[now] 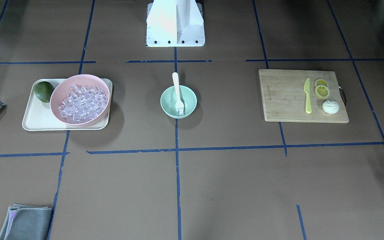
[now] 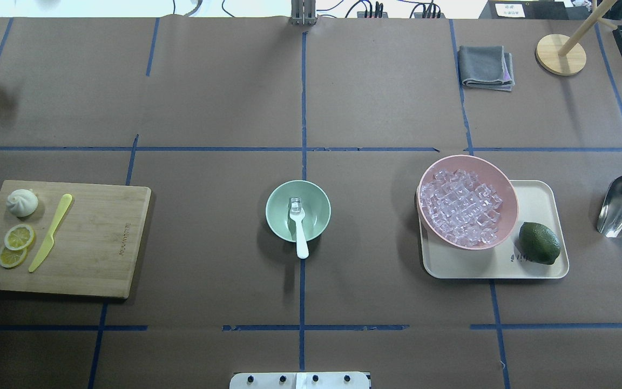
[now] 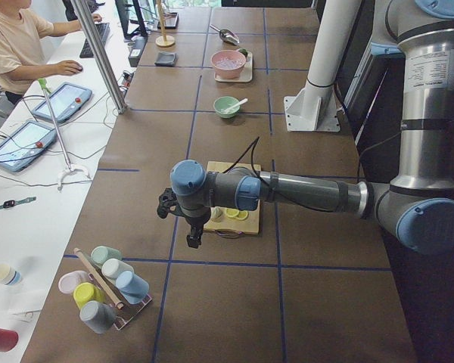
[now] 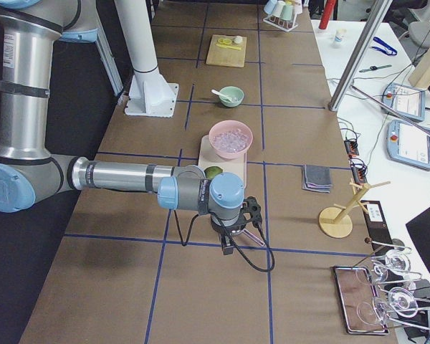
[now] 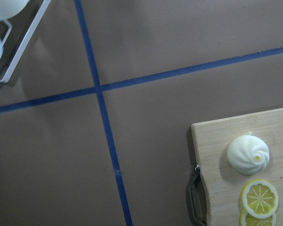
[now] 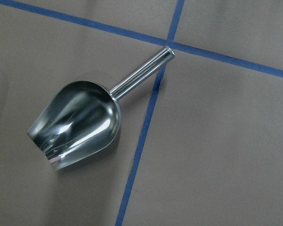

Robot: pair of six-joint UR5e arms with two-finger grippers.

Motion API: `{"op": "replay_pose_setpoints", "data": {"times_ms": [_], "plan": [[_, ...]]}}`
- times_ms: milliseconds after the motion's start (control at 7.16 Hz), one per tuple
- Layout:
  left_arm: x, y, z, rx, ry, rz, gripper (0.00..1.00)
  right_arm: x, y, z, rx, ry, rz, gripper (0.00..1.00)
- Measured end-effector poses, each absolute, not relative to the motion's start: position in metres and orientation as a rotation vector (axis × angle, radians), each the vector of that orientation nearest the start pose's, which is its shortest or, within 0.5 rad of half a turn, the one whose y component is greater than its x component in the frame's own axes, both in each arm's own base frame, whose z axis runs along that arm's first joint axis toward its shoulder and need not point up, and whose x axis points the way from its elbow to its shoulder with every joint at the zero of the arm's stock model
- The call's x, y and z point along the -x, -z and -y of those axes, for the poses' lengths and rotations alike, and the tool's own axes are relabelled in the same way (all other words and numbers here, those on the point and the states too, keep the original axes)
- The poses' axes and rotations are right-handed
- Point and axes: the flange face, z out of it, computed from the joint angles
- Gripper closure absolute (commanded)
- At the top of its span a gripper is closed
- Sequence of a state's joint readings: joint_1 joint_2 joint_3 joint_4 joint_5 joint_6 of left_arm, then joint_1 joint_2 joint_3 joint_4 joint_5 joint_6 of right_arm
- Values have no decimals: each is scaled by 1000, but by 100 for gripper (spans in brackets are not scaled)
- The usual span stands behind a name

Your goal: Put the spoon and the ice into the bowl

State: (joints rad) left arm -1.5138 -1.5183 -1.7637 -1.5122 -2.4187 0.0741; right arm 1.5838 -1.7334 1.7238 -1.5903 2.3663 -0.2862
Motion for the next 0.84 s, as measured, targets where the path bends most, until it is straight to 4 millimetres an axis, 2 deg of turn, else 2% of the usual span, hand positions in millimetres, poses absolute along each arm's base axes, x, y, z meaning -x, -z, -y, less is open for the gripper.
{"op": "replay_pose_setpoints", "data": {"times_ms": [279,838], "plan": [[35,-567,467,-64,-154,-784,0,-68,-656,422,-85,244,785,1],[41,-593,438,-29,-208,-736,0,-67,-657,422,-82,240,789,1]]}}
